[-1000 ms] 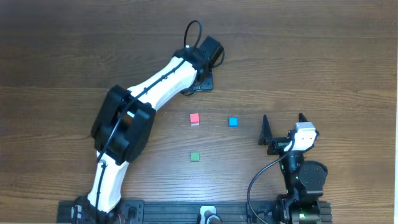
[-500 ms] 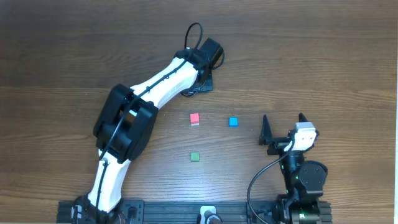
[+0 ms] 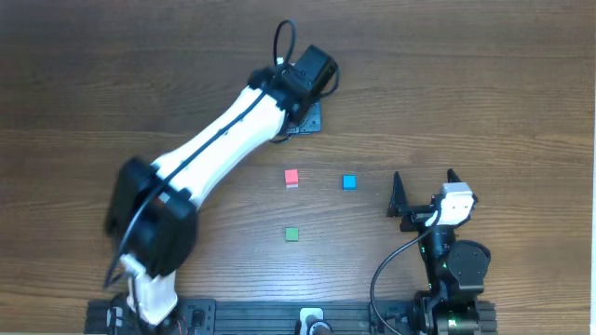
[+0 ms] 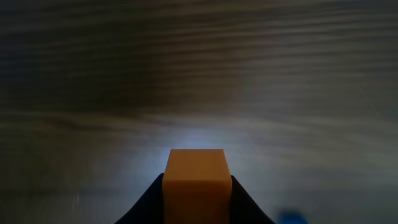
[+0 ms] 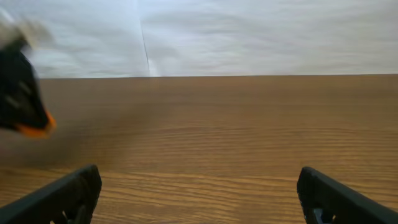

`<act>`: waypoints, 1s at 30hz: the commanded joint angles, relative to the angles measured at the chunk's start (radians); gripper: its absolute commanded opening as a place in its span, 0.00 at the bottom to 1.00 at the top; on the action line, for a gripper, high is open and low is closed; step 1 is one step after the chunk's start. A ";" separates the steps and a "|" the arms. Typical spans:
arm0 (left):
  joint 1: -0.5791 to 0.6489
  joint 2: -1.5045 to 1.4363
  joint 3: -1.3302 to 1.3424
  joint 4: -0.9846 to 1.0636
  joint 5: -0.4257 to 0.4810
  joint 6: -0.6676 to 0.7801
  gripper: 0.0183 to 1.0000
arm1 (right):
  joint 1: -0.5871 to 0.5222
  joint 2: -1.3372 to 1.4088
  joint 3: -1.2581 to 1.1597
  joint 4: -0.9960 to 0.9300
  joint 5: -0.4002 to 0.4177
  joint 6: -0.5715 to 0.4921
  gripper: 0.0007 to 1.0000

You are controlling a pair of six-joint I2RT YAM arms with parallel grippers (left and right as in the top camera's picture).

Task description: Stack Cubes

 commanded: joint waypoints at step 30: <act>-0.142 -0.215 -0.484 0.198 -0.067 -0.198 0.10 | 0.006 -0.006 -0.009 0.003 0.010 -0.005 0.99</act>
